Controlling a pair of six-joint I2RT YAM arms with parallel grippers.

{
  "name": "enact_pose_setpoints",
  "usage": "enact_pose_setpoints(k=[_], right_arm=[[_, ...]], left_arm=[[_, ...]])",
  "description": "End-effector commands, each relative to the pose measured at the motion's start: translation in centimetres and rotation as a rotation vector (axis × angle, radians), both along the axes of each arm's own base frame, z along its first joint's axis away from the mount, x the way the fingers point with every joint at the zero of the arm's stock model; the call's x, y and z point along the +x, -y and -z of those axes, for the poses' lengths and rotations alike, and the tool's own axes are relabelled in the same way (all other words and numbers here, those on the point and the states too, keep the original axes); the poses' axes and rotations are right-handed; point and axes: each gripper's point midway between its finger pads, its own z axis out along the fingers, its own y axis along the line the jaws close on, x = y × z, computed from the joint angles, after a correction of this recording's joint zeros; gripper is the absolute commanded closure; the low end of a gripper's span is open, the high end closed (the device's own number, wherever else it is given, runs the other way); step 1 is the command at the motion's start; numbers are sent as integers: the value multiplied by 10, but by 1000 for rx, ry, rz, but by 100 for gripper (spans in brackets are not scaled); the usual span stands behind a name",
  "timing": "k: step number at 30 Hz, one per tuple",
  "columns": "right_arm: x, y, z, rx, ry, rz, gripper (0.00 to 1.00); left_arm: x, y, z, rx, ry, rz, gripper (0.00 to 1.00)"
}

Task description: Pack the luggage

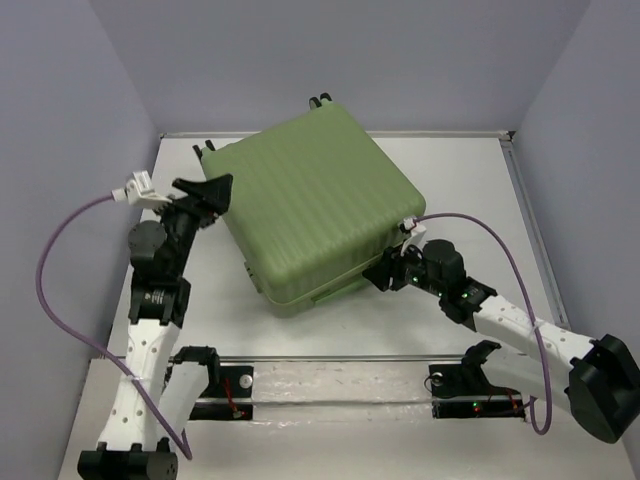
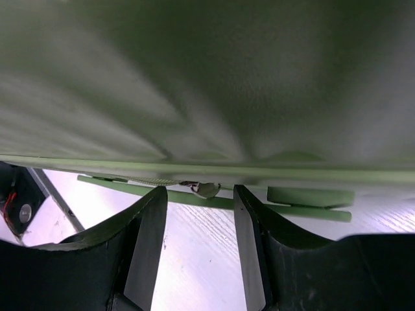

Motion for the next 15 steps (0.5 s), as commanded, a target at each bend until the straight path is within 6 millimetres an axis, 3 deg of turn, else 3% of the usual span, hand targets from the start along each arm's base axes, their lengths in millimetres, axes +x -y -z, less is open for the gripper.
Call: enact_pose_setpoints(k=[1, 3, 7, 9, 12, 15], right_arm=[[10, -16, -17, 39, 93, -38, 50], [7, -19, -18, 49, 99, -50, 50], [13, -15, -20, 47, 122, -10, 51], [17, -14, -23, 42, 134, 3, 52], [21, -18, -19, 39, 129, 0, 55], [26, -23, -16, 51, 124, -3, 65]], left_arm=[[-30, -6, 145, 48, -327, -36, 10], [-51, -8, 161, 51, -349, -37, 11], [-74, -5, 159, 15, -314, -26, 18], [-79, -2, 164, 9, -317, -7, 20], [-84, 11, 190, -27, -372, 56, 35], [-84, 16, 203, -48, -394, 75, 42]])
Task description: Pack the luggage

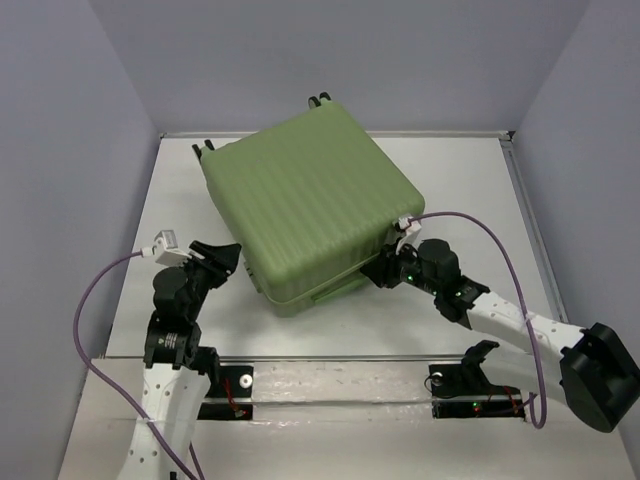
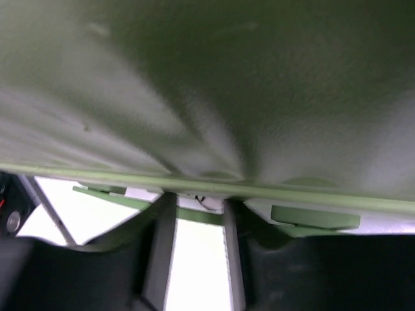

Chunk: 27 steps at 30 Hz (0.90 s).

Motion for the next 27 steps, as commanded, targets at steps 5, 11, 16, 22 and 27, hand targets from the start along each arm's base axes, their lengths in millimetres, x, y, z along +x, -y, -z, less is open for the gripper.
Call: enact_pose_setpoints(k=[5, 11, 16, 22, 27], right_arm=[[24, -10, -35, 63, 116, 41, 91], [12, -9, -52, 4, 62, 7, 93], [-21, -16, -38, -15, -28, -56, 93], [-82, -63, -23, -13, -69, -174, 93], [-136, -110, -38, -9, -45, -260, 93]], left_arm=[[-1, 21, 45, -23, -89, 87, 51], [0, 57, 59, -62, -84, 192, 58], [-1, 89, 54, -76, -68, 251, 59], [-8, 111, 54, -118, -76, 287, 60], [-11, 117, 46, -149, -58, 274, 60]])
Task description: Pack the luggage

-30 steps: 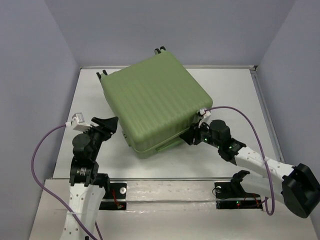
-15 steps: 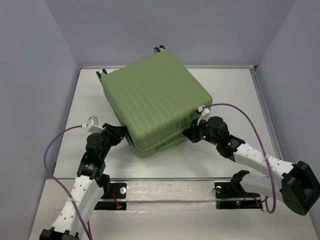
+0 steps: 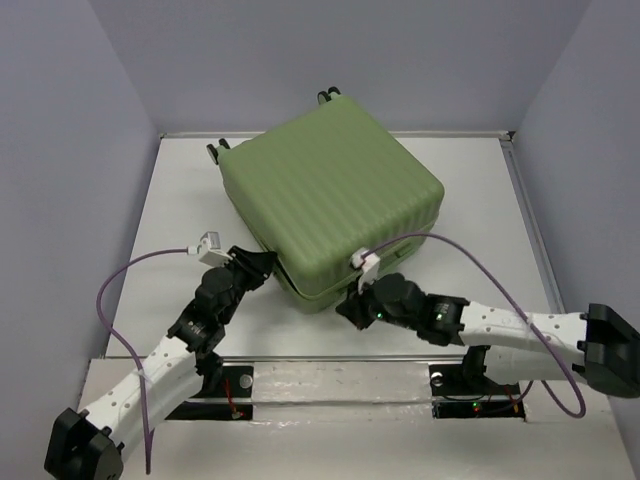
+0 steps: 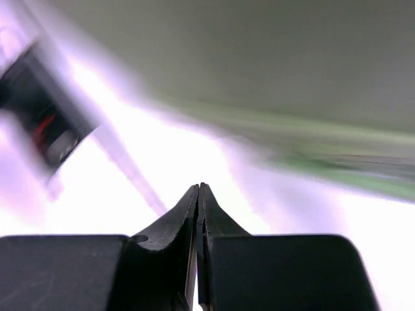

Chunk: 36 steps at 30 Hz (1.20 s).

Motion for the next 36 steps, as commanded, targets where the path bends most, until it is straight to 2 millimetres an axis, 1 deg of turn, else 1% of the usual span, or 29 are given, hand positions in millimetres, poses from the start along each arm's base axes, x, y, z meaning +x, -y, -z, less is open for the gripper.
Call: enact_pose_setpoints(k=[1, 2, 4, 5, 6, 8, 10, 11, 12, 13, 14, 15, 16, 17, 18, 20, 21, 22, 23, 24, 26, 27, 29, 30, 31, 32, 33, 35, 36], right_arm=[[-94, -78, -34, 107, -13, -228, 93], [-103, -93, -50, 148, 3, -235, 93], [-126, -117, -53, 166, -4, -280, 93], [-147, -135, -37, 139, -10, -320, 93], [-150, -153, -51, 172, 12, -307, 93], [-165, -180, -45, 172, 22, -331, 93], [-157, -181, -43, 159, 49, -291, 93], [-152, -174, -39, 135, 60, -270, 93], [-144, -162, -54, 154, 83, -231, 93], [-129, -139, -39, 85, 112, -161, 93], [-115, -124, -39, 73, 120, -121, 93], [-94, -96, -45, 93, 119, -49, 93], [-84, -81, -45, 95, 117, -17, 93], [-76, -65, -43, 91, 118, 2, 93], [-69, -48, -61, 147, 122, 20, 93], [-48, -12, -40, 89, 124, 100, 93], [-41, -1, -40, 95, 123, 128, 92], [-29, 24, -30, 67, 121, 187, 92], [-21, 36, -27, 65, 123, 222, 92], [-17, 44, -24, 66, 121, 236, 92], [-6, 61, -27, 102, 115, 280, 92], [4, 71, -25, 108, 112, 321, 91], [12, 78, -27, 109, 124, 333, 87], [15, 80, -27, 93, 137, 337, 80], [17, 81, -26, 84, 138, 334, 73], [25, 84, -21, 53, 132, 351, 63], [24, 82, -24, 61, 133, 338, 63], [32, 77, -25, 58, 138, 328, 54], [38, 79, -21, 37, 136, 341, 54]], left_arm=[[-17, 37, -16, -111, 25, 144, 61], [-17, 39, -20, -122, 31, 144, 61], [-16, 42, -26, -131, 37, 143, 61], [-16, 44, -28, -135, 41, 145, 61], [-16, 48, -31, -135, 40, 149, 61], [-18, 52, -35, -131, 45, 164, 61], [-18, 54, -45, -139, 66, 176, 61], [-19, 52, -43, -120, 53, 172, 61], [-20, 50, -45, -113, 56, 167, 61], [-21, 47, -46, -88, 56, 165, 60], [-22, 46, -47, -78, 57, 165, 59], [-23, 43, -46, -50, 56, 166, 54], [-23, 43, -52, -45, 76, 166, 51], [-23, 36, -45, -3, 52, 145, 48], [-22, 30, -48, 21, 54, 126, 43], [-23, 10, -63, 78, 80, 57, 35], [-24, 2, -69, 96, 89, 35, 28], [-28, -10, -83, 117, 115, 1, 25], [-30, -15, -87, 128, 119, -11, 23], [-32, -19, -94, 126, 128, -16, 23], [-36, -16, -81, 143, 99, 12, 27], [-42, -4, -71, 109, 71, 72, 28], [-51, 20, -41, 30, 11, 180, 38], [-55, 25, -10, 28, -42, 207, 46], [-57, 29, -2, 8, -55, 226, 50], [-59, 36, -3, -30, -48, 246, 54], [-59, 36, 4, -26, -54, 246, 54], [-61, 37, 12, -20, -66, 249, 56], [-62, 38, 14, -12, -71, 254, 57]])
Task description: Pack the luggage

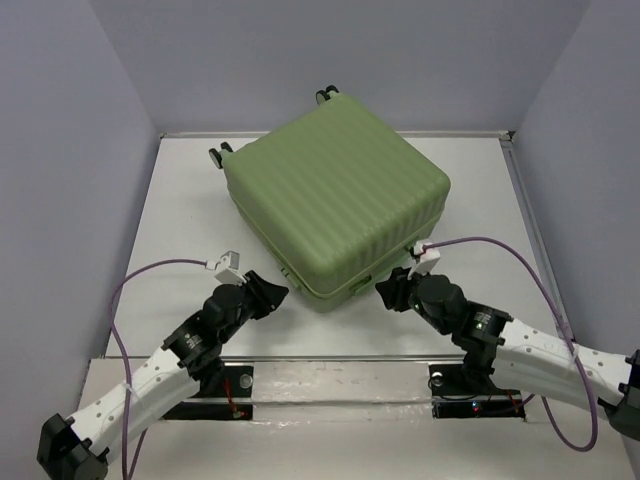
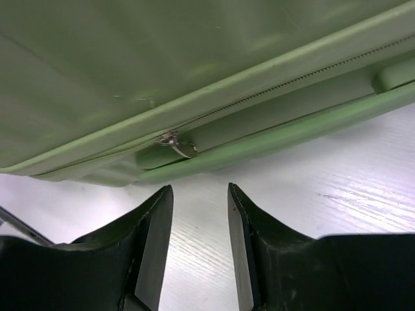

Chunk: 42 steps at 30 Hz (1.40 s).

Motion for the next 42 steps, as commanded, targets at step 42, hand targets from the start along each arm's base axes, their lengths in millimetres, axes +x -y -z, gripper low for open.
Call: enact_pose_setpoints(k=[42], right_arm=[[48, -16, -62, -168, 179, -121, 93]], left_arm=[[-3, 116, -31, 40, 127, 269, 56]])
